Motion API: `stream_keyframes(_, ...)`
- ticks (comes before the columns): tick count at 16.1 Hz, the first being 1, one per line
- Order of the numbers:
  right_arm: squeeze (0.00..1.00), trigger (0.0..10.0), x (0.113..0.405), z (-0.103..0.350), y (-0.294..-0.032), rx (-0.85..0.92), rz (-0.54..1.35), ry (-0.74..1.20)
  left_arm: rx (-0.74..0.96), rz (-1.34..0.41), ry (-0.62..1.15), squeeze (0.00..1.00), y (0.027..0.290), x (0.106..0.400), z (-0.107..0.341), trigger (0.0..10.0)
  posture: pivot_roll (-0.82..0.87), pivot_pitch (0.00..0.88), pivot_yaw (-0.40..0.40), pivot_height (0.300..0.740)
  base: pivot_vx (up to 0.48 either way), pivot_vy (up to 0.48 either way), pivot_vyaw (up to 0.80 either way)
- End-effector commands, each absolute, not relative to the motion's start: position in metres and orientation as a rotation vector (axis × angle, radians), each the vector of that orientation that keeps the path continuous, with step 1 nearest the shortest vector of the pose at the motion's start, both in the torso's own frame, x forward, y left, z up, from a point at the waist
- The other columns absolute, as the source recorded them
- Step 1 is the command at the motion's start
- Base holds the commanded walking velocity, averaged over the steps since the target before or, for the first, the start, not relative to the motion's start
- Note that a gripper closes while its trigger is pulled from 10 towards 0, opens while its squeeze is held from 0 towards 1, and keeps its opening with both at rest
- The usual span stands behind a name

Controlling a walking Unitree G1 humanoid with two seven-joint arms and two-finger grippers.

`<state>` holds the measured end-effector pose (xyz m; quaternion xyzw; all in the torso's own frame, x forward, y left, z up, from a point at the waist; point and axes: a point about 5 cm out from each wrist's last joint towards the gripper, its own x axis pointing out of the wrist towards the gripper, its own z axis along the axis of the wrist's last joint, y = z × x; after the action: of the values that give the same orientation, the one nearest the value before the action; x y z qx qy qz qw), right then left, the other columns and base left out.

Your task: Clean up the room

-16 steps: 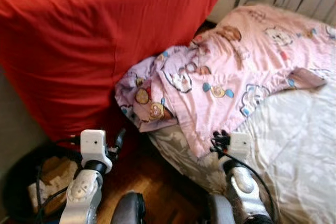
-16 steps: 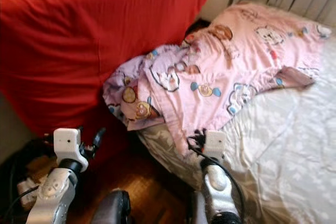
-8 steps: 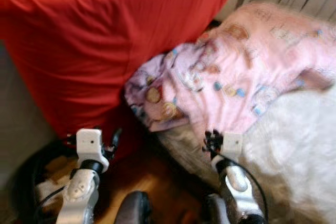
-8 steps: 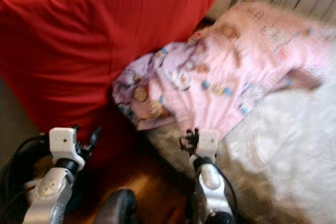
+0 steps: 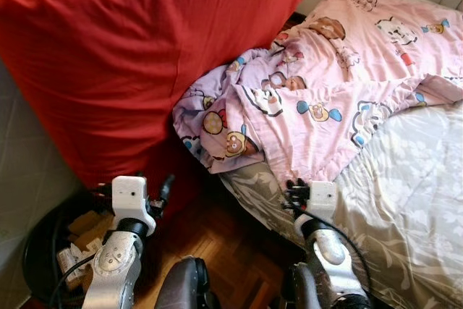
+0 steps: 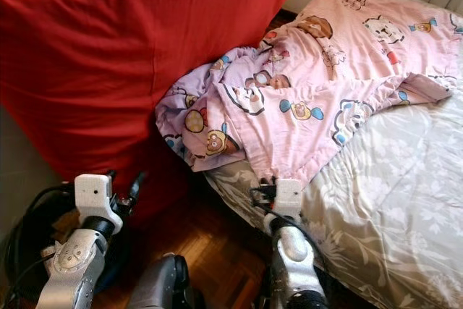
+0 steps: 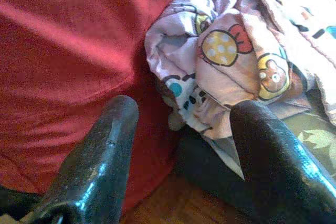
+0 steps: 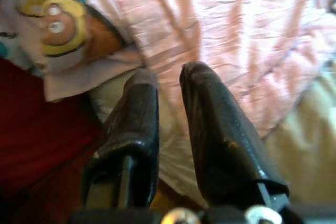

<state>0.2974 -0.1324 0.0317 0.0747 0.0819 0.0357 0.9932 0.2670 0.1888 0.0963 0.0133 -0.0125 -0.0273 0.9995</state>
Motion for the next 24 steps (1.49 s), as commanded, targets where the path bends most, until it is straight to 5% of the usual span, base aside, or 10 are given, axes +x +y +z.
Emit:
stream_keyframes(1, 0.0, 10.0, 0.294, 0.027, -0.132, 0.161, 0.067, 0.189, 0.025, -0.06, -0.015, 0.0, 0.188, 0.264, 0.095, 10.0, 0.13, 0.172, -0.025, 0.626, 0.262, 0.0, 0.0)
stream_keyframes(12, 0.0, 10.0, 0.295, 0.027, -0.127, 0.164, 0.087, 0.192, 0.031, -0.066, -0.014, 0.0, 0.19, 0.265, 0.095, 10.0, 0.13, 0.168, -0.021, 0.626, 0.3, 0.0, 0.0)
stream_keyframes(24, 0.0, 10.0, 0.292, 0.022, -0.137, 0.123, 0.005, 0.217, 0.028, -0.068, -0.026, 0.0, 0.188, 0.264, 0.095, 10.0, 0.13, 0.174, -0.022, 0.622, 0.0, 0.0, 0.0)
